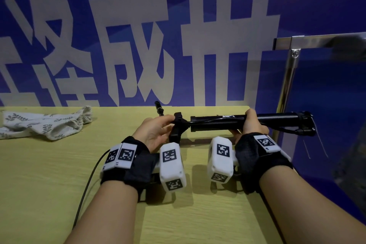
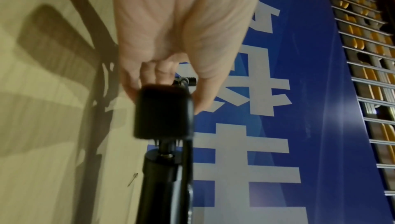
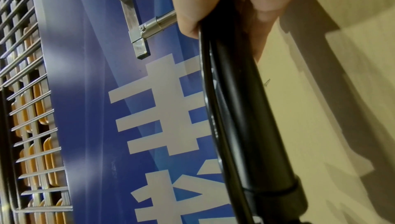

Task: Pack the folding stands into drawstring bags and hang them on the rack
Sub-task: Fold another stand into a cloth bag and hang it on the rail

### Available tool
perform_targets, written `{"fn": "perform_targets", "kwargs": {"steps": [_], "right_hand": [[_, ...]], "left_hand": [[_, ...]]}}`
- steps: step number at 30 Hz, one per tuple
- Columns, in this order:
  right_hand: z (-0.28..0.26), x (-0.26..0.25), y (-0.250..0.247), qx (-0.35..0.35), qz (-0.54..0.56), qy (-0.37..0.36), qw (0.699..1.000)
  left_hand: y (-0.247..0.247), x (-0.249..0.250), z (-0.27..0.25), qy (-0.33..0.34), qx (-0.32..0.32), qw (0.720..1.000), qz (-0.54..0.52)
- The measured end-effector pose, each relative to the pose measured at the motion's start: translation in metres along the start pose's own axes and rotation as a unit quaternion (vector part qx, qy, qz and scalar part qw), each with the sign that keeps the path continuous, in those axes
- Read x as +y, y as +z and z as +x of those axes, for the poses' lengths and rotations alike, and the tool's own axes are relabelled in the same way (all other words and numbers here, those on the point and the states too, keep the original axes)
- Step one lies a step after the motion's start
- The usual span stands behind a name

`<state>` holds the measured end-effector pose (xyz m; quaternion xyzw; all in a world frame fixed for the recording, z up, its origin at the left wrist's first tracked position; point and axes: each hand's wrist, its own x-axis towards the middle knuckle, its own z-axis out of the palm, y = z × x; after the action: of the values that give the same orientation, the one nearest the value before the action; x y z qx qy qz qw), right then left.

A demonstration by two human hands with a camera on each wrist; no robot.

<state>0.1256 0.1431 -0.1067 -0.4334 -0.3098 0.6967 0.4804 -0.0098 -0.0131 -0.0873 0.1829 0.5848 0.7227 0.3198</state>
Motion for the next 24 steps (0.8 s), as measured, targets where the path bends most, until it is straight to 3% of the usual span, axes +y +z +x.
{"fn": "perform_targets", "kwargs": {"steps": [5, 18, 24], "right_hand": [[-0.004, -0.002, -0.001, -0.008, 0.031, 0.008, 0.999], [-0.006, -0.001, 0.000, -0.040, -0.020, 0.012, 0.999], [-0.014, -0.003, 0.000, -0.037, -0.008, 0.003, 0.999]], "left_hand": [[0.003, -0.004, 0.003, -0.024, -0.034, 0.999, 0.023], [0.000, -0.004, 0.003, 0.007, 0.040, 0.999, 0.023], [0.005, -0.005, -0.005, -0.066, -0.016, 0.997, 0.049]]}}
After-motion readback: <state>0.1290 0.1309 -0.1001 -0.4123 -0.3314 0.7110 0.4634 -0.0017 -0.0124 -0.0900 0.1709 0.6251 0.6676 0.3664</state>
